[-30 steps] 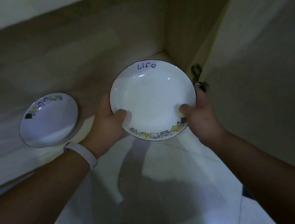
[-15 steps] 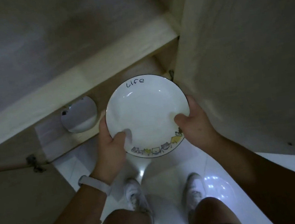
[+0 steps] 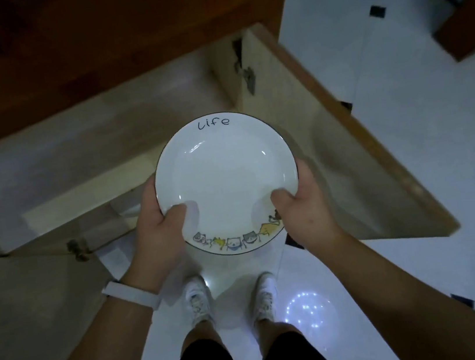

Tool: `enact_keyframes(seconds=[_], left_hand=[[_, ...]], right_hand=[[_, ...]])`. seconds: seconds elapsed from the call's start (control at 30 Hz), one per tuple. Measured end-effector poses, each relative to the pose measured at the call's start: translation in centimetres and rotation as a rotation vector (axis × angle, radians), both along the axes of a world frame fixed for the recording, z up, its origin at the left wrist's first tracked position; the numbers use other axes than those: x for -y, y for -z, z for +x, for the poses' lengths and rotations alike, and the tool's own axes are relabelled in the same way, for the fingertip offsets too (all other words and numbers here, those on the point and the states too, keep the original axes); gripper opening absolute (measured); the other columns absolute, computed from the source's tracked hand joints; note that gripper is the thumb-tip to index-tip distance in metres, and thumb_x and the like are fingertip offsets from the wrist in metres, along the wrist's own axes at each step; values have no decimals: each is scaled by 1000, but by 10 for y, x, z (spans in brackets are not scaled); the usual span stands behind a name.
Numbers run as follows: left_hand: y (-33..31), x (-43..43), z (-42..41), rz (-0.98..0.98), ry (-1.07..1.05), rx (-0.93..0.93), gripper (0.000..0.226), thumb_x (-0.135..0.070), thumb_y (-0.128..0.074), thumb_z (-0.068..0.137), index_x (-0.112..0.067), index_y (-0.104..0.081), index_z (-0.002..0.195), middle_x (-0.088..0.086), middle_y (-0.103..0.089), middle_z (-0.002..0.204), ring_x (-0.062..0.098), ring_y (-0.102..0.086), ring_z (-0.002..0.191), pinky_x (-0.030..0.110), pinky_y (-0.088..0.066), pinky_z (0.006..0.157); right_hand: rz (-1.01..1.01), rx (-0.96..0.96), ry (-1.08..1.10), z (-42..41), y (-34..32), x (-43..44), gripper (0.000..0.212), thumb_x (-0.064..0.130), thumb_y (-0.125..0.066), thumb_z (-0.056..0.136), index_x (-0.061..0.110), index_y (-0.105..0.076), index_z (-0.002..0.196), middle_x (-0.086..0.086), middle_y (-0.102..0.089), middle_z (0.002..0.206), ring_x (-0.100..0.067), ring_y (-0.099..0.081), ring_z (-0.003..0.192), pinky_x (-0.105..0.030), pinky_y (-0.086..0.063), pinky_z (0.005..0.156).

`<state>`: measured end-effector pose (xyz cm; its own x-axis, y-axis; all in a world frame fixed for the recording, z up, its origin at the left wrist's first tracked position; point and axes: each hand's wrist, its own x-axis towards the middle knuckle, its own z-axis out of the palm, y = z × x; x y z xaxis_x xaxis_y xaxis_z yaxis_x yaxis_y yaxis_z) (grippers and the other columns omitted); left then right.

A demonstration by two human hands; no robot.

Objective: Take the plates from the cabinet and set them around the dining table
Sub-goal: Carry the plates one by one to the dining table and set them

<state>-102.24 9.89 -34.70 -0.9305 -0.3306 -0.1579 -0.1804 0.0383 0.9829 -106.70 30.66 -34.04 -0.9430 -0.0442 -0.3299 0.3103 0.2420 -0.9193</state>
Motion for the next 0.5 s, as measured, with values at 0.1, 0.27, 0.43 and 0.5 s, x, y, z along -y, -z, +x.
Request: enact_keyframes(seconds=[0.1, 0.27, 0.43, 0.5], left_hand=[[-41, -9, 4, 13, 0, -39, 54, -3, -48, 77, -35, -47, 121, -31, -66, 107, -5, -62, 99, 20, -55, 78], [-94, -19, 10, 42, -1, -79, 51, 16, -50, 86, -21, -49, 122, -26, -69, 98, -8, -63, 89, 13, -52, 67], [-129, -7, 13, 34, 42, -85, 51, -11, -52, 74, -40, -54, 115, -16, -67, 108, -1, -64, 96, 20, -54, 71], [-141, -1, 15, 45, 103, -81, 51, -12, -53, 74, -47, -55, 112, -16, -68, 111, 7, -64, 102, 31, -56, 77]], right_hand=[[25, -44, 4, 4, -48, -10, 43, -1, -51, 82, 40, -51, 98, 18, -63, 91, 7, -61, 82, -14, -51, 62], [21, -89, 10, 14, -104, -17, 53, 6, -55, 83, 38, -46, 125, 20, -60, 110, 0, -60, 99, -21, -56, 71], [-10, -131, 27, 24, -146, -14, 58, 7, -54, 81, 45, -45, 124, 30, -61, 106, 9, -59, 97, -17, -55, 69], [-14, -123, 45, 33, -160, -12, 57, 6, -53, 82, 53, -44, 113, 34, -60, 100, 11, -59, 94, -14, -53, 66]])
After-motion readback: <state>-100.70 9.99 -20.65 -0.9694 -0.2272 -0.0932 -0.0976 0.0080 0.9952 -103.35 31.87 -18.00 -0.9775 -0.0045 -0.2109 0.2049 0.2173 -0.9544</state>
